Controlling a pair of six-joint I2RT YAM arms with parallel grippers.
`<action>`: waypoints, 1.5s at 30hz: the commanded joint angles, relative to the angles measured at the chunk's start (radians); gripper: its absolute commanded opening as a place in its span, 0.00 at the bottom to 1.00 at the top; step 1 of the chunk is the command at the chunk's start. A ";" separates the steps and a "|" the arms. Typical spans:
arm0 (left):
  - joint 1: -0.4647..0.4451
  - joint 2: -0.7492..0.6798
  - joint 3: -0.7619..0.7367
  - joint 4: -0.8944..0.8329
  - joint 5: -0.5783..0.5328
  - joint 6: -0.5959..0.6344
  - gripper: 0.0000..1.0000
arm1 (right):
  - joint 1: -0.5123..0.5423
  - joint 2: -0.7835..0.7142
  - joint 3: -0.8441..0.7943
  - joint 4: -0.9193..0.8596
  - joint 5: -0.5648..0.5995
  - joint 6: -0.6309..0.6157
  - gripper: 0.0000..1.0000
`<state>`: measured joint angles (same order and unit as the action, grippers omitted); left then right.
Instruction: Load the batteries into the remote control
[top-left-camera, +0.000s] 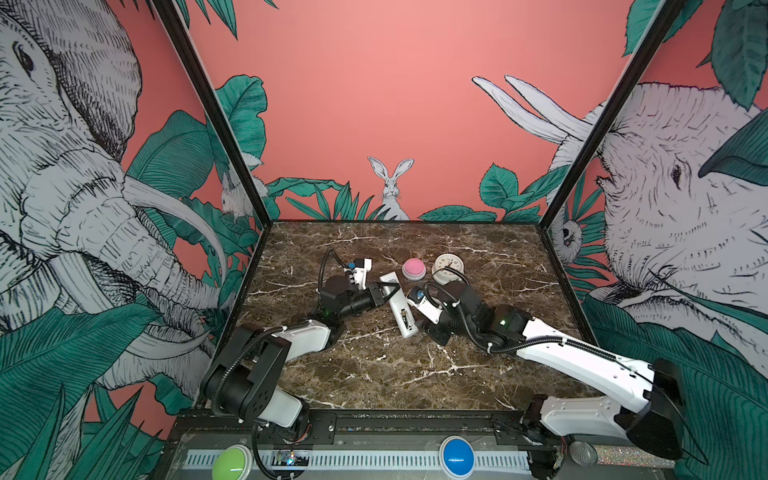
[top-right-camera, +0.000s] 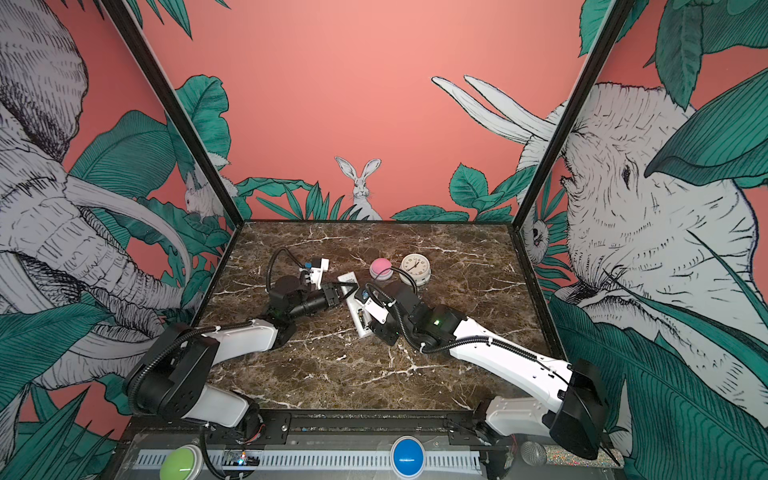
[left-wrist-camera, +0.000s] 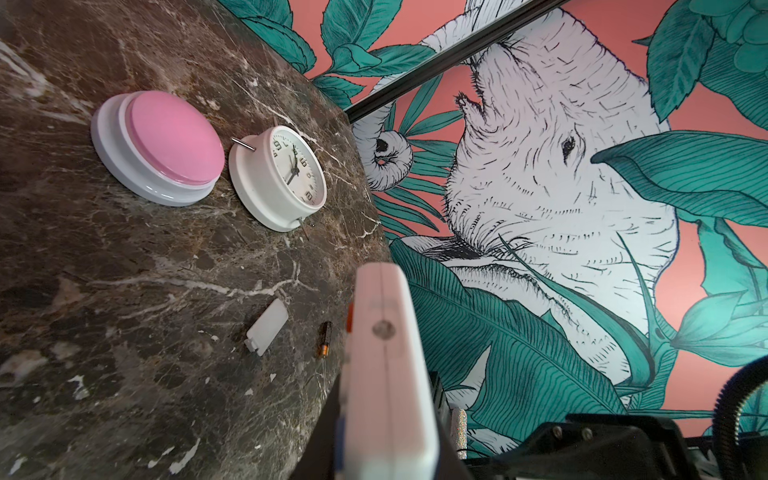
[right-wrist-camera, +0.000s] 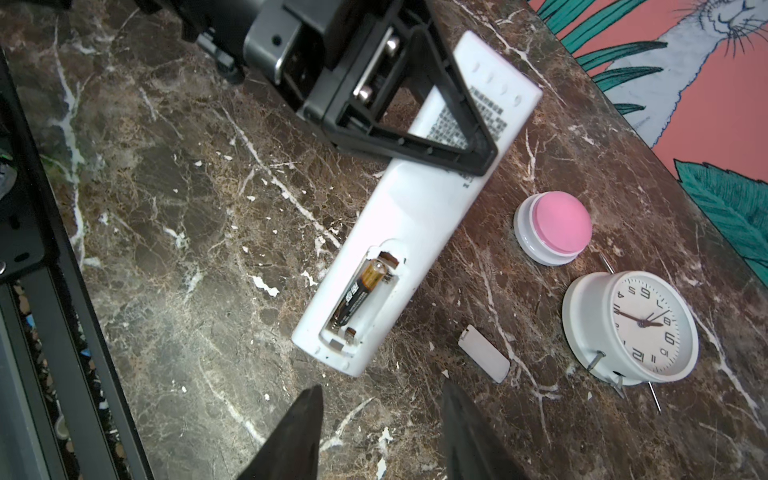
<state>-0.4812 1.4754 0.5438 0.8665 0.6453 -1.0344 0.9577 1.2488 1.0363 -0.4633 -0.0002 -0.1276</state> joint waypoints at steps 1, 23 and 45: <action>0.000 -0.013 0.038 0.017 0.043 0.013 0.00 | 0.006 0.013 0.039 -0.040 -0.020 -0.100 0.49; 0.001 -0.013 0.088 -0.054 0.113 0.047 0.00 | 0.005 0.131 0.154 -0.102 0.031 -0.268 0.79; -0.001 -0.035 0.107 -0.101 0.154 0.062 0.00 | 0.023 0.226 0.335 -0.254 0.080 -0.467 0.66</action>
<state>-0.4816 1.4750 0.6182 0.7498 0.7742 -0.9760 0.9638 1.4590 1.3334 -0.6804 0.0727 -0.5560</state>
